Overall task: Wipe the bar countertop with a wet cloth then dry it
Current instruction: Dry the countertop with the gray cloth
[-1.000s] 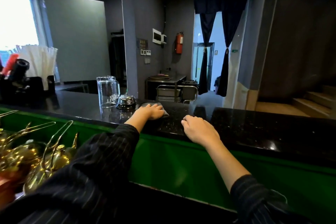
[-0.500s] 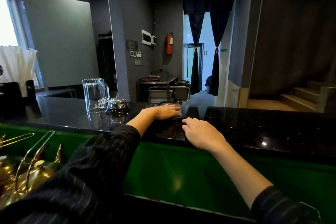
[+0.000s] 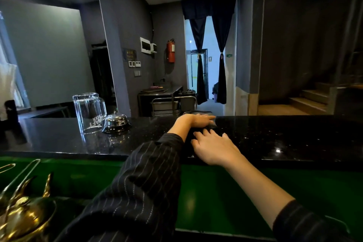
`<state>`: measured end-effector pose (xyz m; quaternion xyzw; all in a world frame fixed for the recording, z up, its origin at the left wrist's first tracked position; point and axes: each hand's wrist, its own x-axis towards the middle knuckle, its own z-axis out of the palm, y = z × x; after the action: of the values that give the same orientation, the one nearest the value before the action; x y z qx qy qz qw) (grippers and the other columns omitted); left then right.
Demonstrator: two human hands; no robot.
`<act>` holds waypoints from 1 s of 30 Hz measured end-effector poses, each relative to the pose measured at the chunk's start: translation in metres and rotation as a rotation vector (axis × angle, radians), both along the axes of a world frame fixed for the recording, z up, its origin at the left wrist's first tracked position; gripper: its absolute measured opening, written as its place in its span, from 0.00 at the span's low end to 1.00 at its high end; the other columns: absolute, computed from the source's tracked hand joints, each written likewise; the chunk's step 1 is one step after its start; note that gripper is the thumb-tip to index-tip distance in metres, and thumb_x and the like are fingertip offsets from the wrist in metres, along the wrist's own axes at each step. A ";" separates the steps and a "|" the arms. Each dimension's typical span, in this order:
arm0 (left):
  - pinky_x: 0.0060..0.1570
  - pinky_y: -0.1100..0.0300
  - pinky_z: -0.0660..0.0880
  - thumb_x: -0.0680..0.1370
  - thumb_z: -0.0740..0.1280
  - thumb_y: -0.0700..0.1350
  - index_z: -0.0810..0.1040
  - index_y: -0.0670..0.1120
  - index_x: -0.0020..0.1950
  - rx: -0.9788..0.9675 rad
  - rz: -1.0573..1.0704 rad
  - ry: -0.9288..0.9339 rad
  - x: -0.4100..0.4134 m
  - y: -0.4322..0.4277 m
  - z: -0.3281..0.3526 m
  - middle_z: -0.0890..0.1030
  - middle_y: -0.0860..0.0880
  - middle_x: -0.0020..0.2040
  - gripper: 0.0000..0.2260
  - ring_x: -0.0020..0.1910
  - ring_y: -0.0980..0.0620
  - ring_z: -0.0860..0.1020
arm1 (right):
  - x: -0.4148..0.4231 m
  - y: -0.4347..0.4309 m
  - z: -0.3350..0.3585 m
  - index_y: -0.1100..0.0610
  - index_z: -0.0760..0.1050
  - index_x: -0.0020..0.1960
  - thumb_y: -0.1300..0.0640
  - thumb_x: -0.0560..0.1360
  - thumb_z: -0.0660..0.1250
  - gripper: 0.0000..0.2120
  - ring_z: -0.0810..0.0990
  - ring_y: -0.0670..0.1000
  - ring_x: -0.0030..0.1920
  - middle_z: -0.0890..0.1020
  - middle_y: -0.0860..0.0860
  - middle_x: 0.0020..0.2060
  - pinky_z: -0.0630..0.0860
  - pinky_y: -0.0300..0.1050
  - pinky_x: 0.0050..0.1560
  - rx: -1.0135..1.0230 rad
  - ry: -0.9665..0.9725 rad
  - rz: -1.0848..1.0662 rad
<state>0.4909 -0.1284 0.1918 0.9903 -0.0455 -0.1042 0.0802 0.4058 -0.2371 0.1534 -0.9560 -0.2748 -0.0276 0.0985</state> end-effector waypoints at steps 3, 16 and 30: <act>0.73 0.47 0.48 0.83 0.52 0.46 0.53 0.50 0.77 -0.039 -0.092 0.009 -0.006 -0.008 -0.002 0.53 0.43 0.78 0.23 0.77 0.43 0.51 | -0.002 -0.002 0.001 0.54 0.57 0.77 0.46 0.81 0.44 0.27 0.54 0.58 0.77 0.59 0.57 0.77 0.50 0.67 0.72 -0.017 0.007 0.014; 0.72 0.41 0.53 0.81 0.51 0.58 0.51 0.54 0.77 0.162 0.123 0.080 0.034 0.009 0.013 0.52 0.47 0.79 0.26 0.77 0.42 0.54 | 0.004 -0.002 -0.004 0.57 0.59 0.75 0.47 0.81 0.51 0.25 0.59 0.62 0.74 0.62 0.60 0.74 0.55 0.69 0.70 -0.075 -0.064 0.068; 0.73 0.44 0.38 0.83 0.50 0.50 0.47 0.53 0.78 -0.052 0.003 0.073 -0.056 -0.019 0.006 0.44 0.49 0.79 0.24 0.77 0.45 0.41 | -0.039 -0.057 0.003 0.56 0.80 0.53 0.56 0.78 0.57 0.13 0.81 0.60 0.53 0.83 0.57 0.52 0.77 0.51 0.48 0.317 -0.257 0.106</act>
<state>0.4348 -0.1472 0.1981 0.9835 -0.0437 -0.1387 0.1075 0.3672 -0.2939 0.1568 -0.9013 -0.3274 -0.1869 0.2133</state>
